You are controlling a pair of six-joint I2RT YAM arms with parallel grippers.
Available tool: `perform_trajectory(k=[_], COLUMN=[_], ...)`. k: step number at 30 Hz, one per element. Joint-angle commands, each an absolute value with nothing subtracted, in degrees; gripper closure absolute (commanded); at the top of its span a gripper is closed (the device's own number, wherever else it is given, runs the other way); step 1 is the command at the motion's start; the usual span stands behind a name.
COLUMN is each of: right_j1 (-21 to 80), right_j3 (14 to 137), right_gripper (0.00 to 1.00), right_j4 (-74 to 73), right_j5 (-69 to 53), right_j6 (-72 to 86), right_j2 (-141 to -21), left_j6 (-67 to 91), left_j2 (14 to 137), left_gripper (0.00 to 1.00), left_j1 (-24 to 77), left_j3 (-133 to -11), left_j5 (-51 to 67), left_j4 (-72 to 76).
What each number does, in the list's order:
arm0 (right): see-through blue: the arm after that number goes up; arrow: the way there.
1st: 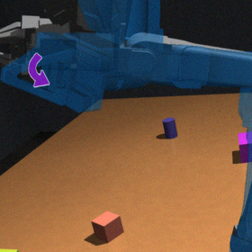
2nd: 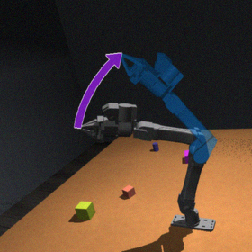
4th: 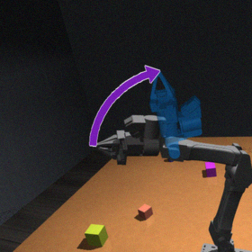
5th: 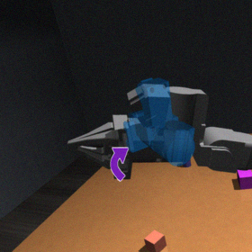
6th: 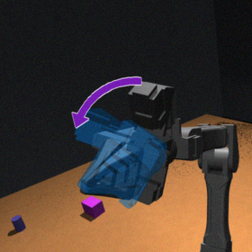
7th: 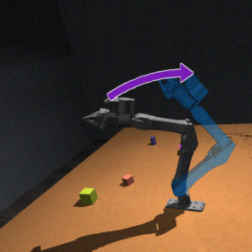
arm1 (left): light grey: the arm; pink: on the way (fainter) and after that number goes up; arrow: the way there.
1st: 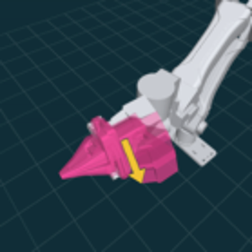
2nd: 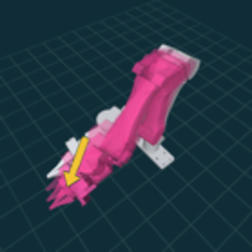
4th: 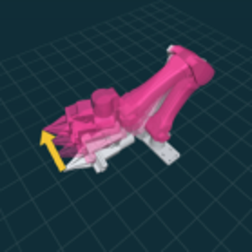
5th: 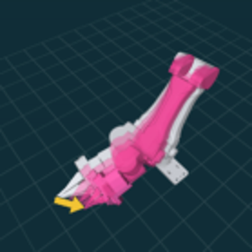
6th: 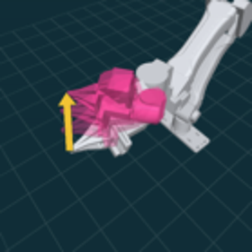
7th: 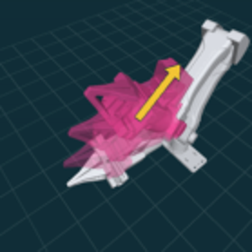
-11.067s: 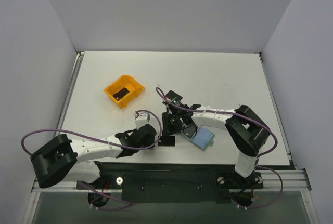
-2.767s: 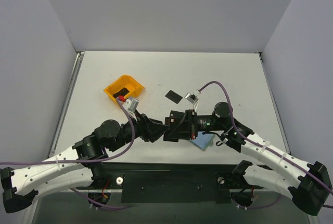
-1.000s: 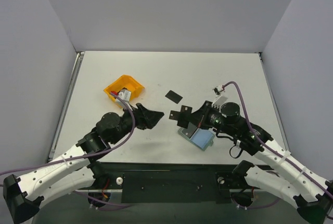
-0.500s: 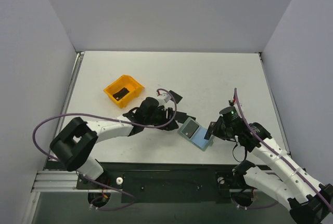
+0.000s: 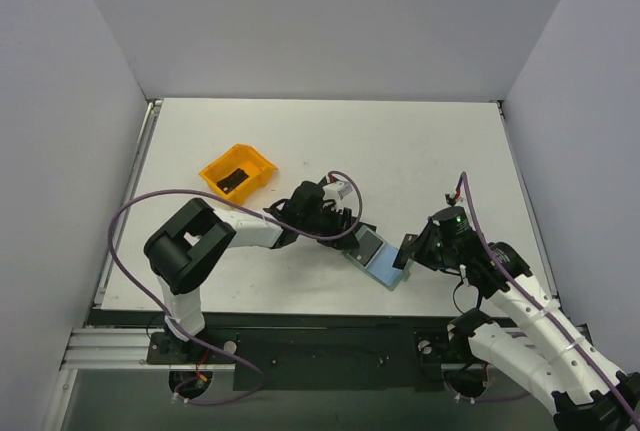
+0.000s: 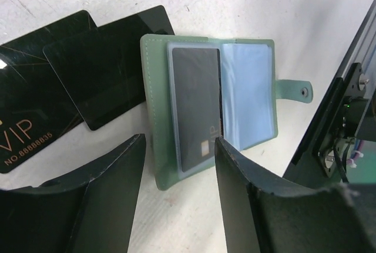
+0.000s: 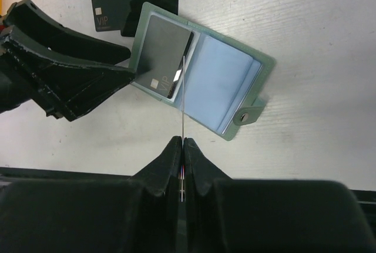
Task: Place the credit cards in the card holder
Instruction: Move the card holder to the center of the board.
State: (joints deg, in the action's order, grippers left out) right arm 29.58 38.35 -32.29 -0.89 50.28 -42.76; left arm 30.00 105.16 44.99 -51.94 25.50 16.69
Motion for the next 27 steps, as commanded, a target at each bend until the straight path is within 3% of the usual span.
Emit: perform_trajectory(k=[1,13,27], right_j1=[28.7,27.5,26.8], right_j3=[37.5,36.4,36.2], right_gripper=[1.00,1.00,1.00], right_j4=[-32.1,-30.1,-29.3], right_j5=[-2.8,-5.7,-6.5], right_j6=[49.0,48.8,48.6], right_j2=[-42.0,-42.2,-41.9], left_j6=[26.7,27.6,31.2], left_j2=[106.7,111.4,111.2], left_gripper=[0.40,0.43,1.00], left_j1=[44.6,44.6,44.1], left_j3=[-55.3,-56.9,-54.9], left_j5=[25.0,28.2,32.4], left_j4=[15.8,16.6,19.6])
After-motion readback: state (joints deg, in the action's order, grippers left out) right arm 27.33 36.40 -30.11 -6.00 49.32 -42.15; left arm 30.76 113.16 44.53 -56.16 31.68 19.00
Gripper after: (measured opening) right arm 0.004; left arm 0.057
